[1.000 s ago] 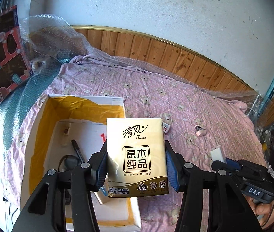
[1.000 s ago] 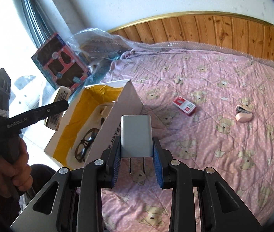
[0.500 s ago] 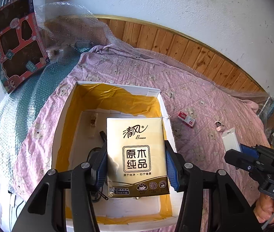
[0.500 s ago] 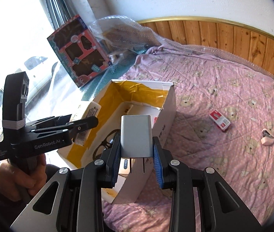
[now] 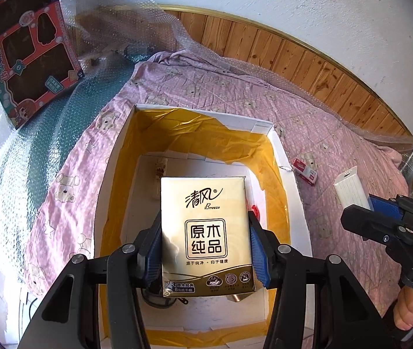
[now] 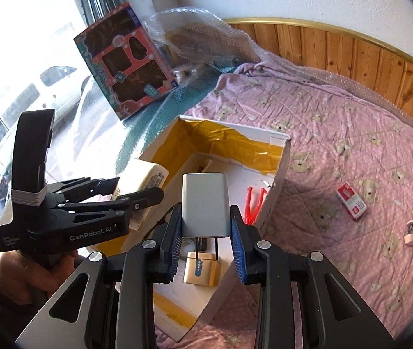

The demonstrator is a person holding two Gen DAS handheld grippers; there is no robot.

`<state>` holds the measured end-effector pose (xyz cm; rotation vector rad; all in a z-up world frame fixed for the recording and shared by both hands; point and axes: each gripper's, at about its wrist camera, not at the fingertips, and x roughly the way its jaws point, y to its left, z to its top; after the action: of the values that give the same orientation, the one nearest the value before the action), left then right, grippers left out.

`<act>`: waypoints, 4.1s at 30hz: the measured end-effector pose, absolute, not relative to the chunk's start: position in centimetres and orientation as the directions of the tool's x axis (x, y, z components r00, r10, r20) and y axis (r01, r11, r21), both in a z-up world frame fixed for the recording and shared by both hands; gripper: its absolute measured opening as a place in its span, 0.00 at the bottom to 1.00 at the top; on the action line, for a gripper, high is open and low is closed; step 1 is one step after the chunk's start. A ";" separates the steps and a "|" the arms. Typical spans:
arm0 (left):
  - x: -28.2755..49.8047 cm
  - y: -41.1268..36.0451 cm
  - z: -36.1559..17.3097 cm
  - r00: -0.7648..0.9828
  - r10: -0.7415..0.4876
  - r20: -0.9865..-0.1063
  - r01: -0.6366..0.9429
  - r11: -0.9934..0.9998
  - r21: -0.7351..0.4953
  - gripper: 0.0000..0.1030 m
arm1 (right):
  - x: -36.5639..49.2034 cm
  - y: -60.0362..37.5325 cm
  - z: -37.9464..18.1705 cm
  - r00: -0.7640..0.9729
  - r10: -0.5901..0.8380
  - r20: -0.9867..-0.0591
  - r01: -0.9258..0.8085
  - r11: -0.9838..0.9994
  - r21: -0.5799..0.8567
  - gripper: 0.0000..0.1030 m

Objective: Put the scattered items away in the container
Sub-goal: 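Carry the tissue pack in the left tool while the right tool carries the charger to the box, then open the left tool over the box while the right tool drops the charger inside, then withdraw both tools from the box toward the staple box and pink stapler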

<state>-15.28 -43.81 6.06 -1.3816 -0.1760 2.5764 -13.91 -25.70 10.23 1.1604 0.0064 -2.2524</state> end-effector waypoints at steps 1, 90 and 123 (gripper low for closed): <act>-15.6 -43.9 6.0 -0.535 0.241 -0.810 -0.130 -0.971 -0.203 0.51 | -14.2 -25.9 10.1 -0.436 -0.504 -0.745 0.512 -0.820 0.256 0.31; -21.9 -36.5 5.8 -0.528 0.180 -0.830 -0.208 -0.975 -0.080 0.64 | -17.1 -21.6 5.9 -0.326 -0.605 -0.727 0.496 -0.764 0.413 0.32; -11.9 -21.2 8.6 -0.482 0.305 -0.822 -0.385 -0.916 -0.114 0.65 | -10.1 -2.8 4.6 -0.459 -0.609 -0.647 0.268 -0.789 0.552 0.34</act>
<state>-11.90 -21.19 8.56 -1.3073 0.1200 2.4022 -10.08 -2.85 4.61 1.2136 -0.5136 -2.2518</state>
